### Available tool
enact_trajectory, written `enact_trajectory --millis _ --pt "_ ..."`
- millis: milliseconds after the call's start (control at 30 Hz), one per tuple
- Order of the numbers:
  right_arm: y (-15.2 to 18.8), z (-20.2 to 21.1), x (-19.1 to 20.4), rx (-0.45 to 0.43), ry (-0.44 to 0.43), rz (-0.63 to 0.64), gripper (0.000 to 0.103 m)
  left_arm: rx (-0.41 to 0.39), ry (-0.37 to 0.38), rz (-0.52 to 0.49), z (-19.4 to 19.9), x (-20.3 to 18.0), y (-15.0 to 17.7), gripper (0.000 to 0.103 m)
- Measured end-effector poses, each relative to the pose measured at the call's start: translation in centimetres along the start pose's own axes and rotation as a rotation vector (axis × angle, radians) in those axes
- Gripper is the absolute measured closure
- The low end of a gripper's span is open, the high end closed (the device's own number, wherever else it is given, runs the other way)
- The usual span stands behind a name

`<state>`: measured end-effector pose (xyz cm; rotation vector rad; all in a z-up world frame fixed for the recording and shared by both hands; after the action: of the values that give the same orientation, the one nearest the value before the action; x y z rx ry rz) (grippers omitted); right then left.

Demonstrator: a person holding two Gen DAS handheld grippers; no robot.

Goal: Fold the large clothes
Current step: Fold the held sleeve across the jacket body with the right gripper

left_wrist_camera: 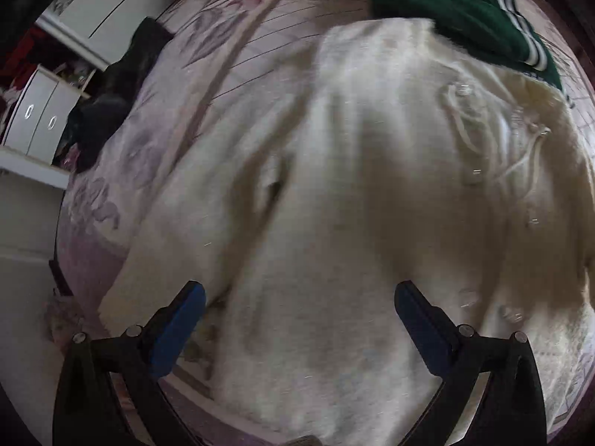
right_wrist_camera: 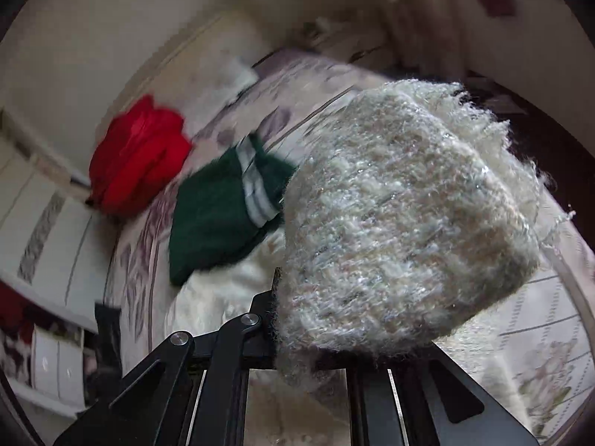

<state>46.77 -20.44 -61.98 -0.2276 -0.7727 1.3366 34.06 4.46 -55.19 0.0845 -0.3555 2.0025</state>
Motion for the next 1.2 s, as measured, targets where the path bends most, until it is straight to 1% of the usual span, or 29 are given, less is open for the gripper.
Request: enact_trajectory --millis 100,133,167,200,233,267,300,367,433,500,533,600,633,667,700,733,767,800,867,900,933,967,1000,1033,1067,1100,1133,1167,1200 --pt "5.2 -7.0 11.0 0.162 -0.016 0.278 0.092 0.038 -0.057 0.085 -1.4 6.4 1.2 0.000" --pt "7.4 -9.3 13.3 0.244 -0.019 0.355 0.092 0.059 -0.066 0.109 -2.1 8.1 1.5 0.000" --pt "9.3 -11.2 14.5 0.311 0.002 0.414 0.092 0.078 -0.074 0.129 -2.8 9.7 1.8 0.000" --pt "11.6 -13.2 15.8 0.403 -0.004 0.438 0.091 0.093 -0.077 0.146 -3.4 10.9 1.9 0.000" --pt "13.2 -14.7 16.4 0.504 -0.023 0.430 0.085 0.100 -0.073 0.158 -3.8 11.5 1.8 0.000" --pt "13.9 -15.4 16.2 0.575 -0.026 0.407 0.072 0.100 -0.065 0.171 -4.1 12.4 1.7 0.000" --pt "14.5 -15.1 15.8 0.612 -0.071 0.334 0.065 0.096 -0.057 0.180 -4.3 13.0 1.5 0.000" --pt "13.6 -12.9 13.8 0.606 -0.182 0.164 0.039 0.086 -0.035 0.190 -4.4 13.6 0.8 0.000" --pt "13.0 -9.2 10.8 0.558 -0.214 0.045 0.032 0.075 0.003 0.196 -4.1 13.7 0.1 0.000" --pt "12.2 -5.2 6.8 0.487 -0.224 -0.091 0.032 0.062 0.031 0.192 -3.0 12.7 0.0 0.000" --pt "12.0 -3.3 4.3 0.458 -0.188 -0.158 0.032 0.055 0.045 0.187 -2.8 12.1 -0.4 0.000" --pt "12.2 -0.2 -0.9 0.441 -0.052 -0.279 0.032 0.044 0.076 0.183 -2.0 11.0 -0.8 0.000" --pt "12.0 0.4 -3.1 0.442 -0.021 -0.338 0.032 0.042 0.089 0.182 -1.7 10.2 -1.0 0.000" --pt "11.5 0.5 -5.3 0.432 -0.031 -0.388 0.032 0.041 0.099 0.179 -1.3 9.6 -1.1 0.000" --pt "11.2 0.5 -7.4 0.422 -0.028 -0.407 0.032 0.039 0.110 0.172 -1.0 8.6 -1.1 0.000" --pt "10.8 0.0 -8.7 0.423 -0.006 -0.382 0.032 0.034 0.111 0.164 -0.7 7.7 -1.1 0.000" --pt "10.4 -1.0 -9.0 0.431 0.008 -0.346 0.032 0.026 0.107 0.152 -0.5 6.7 -1.1 0.000" --pt "10.0 -2.4 -9.5 0.437 -0.018 -0.329 0.032 0.018 0.107 0.141 -0.3 5.6 -1.1 0.000" --pt "7.6 -4.7 -10.6 0.444 -0.098 -0.338 0.032 0.002 0.102 0.122 -0.3 3.5 -1.3 0.000" --pt "7.4 -6.0 -11.1 0.461 -0.128 -0.347 0.033 -0.007 0.098 0.114 -0.3 2.5 -1.5 0.000" --pt "6.5 -7.1 -11.6 0.470 -0.112 -0.359 0.038 -0.017 0.092 0.101 -0.3 1.3 -1.7 0.000" --pt "6.6 -7.6 -12.5 0.479 -0.087 -0.373 0.049 -0.022 0.087 0.092 -0.4 0.4 -1.9 0.000" --pt "6.3 -7.7 -13.4 0.480 -0.033 -0.378 0.059 -0.023 0.085 0.087 -0.5 -0.6 -2.0 0.000" --pt "5.5 -7.6 -14.5 0.465 0.015 -0.389 0.083 -0.012 0.081 0.081 -1.0 -1.6 -2.2 0.000" --pt "5.1 -6.9 -15.7 0.435 0.071 -0.394 0.100 0.002 0.072 0.077 -1.4 -2.3 -2.3 0.000" --pt "4.8 -5.6 -17.1 0.391 0.146 -0.389 0.102 0.010 0.058 0.076 -2.0 -3.0 -2.4 0.000" --pt "4.6 -4.9 -18.0 0.370 0.190 -0.381 0.102 0.009 0.042 0.072 -2.6 -3.7 -2.4 0.000" --pt "4.7 -4.2 -18.8 0.366 0.211 -0.381 0.098 0.014 0.025 0.065 -3.3 -4.1 -2.4 0.000" --pt "5.0 -3.9 -19.4 0.387 0.185 -0.400 0.097 0.020 0.008 0.061 -4.2 -4.5 -2.4 0.000"
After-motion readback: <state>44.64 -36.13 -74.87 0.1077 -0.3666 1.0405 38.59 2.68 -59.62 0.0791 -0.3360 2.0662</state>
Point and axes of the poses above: each gripper's, at about its wrist camera, not at the fingertips, and z roughly against the way its jaws point, x to its left, y to its underside, the point moved 2 cm from there along -z, roughly the way its jaws point, and after that the axes turned 11 degrees about z, right-handed, at the moved point
